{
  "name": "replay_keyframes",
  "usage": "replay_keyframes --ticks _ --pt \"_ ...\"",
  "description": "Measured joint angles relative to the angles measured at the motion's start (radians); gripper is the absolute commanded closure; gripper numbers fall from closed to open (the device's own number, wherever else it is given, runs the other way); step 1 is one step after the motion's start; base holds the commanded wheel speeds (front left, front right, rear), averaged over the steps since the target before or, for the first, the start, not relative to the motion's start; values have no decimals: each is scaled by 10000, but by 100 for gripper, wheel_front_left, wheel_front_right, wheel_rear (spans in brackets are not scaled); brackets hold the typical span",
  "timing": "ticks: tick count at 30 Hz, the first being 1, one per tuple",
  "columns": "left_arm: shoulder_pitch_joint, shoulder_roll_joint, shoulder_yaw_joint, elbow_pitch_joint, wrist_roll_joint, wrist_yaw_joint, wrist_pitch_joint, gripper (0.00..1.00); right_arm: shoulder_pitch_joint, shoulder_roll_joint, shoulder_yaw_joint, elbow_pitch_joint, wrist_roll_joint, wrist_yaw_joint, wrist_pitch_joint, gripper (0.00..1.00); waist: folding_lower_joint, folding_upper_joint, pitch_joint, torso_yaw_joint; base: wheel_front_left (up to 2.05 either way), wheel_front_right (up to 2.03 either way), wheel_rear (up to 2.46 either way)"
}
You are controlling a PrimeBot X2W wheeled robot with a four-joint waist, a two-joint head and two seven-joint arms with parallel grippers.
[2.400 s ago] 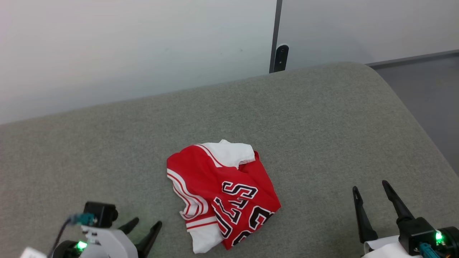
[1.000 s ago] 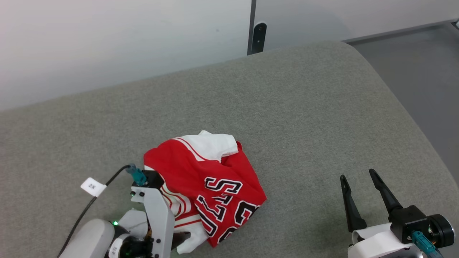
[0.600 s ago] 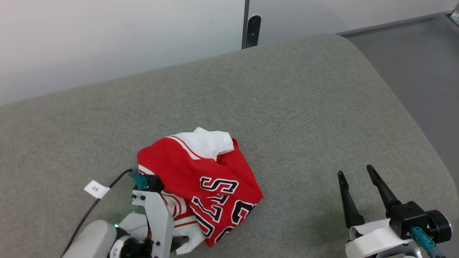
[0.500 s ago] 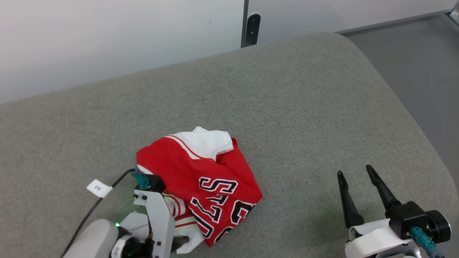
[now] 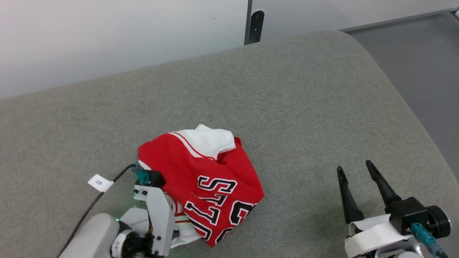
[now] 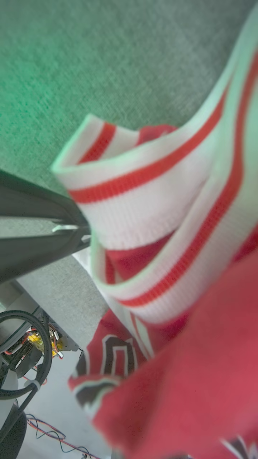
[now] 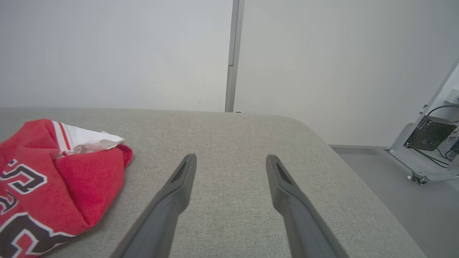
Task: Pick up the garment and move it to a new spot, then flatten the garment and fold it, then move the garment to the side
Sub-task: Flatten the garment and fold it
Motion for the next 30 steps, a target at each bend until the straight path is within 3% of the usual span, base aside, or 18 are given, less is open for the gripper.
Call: replay_keyframes --ticks 3,7,18,25,30 --pt "-6 374 -27 -326 67 -153 111 100 2 -6 -132 6 -33 -2 0 0 0 0 -35 109 0 0 0" --pt "-4 1317 140 -740 263 -230 387 100 8 0 -217 17 -130 0 0 0 0 0 -118 321 0 0 0" --pt "166 3536 583 -2042 786 -36 1206 100 93 0 -209 48 -320 0 0 0 1 0 -380 1065 0 0 0" --pt "277 4587 665 -2000 1296 2 1379 100 81 0 -132 109 -353 0 0 0 0 0 -427 1261 0 0 0" --pt "537 4980 642 -1515 1609 104 1321 100 74 0 -50 234 -372 0 0 0 0 0 -402 1164 0 0 0"
